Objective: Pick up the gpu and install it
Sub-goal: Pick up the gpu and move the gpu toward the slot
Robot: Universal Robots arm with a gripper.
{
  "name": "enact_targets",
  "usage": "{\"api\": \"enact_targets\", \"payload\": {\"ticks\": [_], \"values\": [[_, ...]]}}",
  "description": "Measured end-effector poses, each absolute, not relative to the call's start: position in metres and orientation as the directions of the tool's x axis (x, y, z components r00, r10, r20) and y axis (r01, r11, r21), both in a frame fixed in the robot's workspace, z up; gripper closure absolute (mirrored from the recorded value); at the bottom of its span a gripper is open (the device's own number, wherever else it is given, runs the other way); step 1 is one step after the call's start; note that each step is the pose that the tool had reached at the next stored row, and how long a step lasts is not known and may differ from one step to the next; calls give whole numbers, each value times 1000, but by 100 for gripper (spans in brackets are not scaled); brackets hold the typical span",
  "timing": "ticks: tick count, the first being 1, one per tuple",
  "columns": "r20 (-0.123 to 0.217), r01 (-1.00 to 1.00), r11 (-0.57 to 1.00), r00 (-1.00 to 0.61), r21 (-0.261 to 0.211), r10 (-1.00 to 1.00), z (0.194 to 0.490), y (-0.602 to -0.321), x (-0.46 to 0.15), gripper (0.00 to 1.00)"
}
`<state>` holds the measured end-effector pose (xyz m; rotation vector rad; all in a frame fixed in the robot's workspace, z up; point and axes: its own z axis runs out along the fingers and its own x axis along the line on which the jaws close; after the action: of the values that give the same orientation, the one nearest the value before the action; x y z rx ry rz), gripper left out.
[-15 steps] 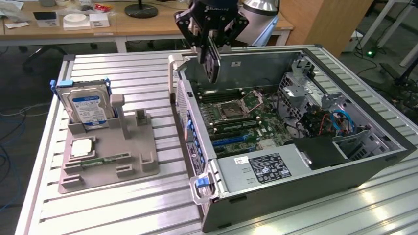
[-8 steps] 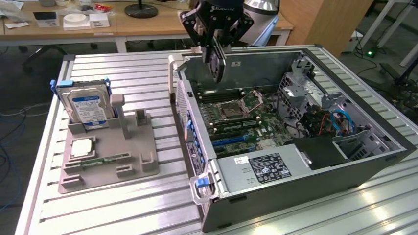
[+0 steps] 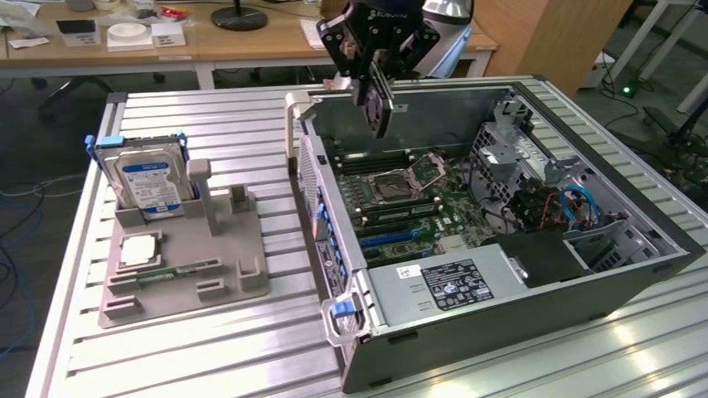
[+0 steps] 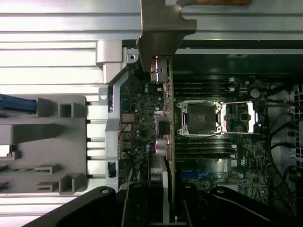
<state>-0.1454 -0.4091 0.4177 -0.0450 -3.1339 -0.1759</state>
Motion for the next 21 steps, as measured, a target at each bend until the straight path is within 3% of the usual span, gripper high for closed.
{"api": "enact_targets", "payload": {"ticks": [21], "values": [[4, 29, 993, -1000, 112, 28, 418, -409, -115, 72]]}}
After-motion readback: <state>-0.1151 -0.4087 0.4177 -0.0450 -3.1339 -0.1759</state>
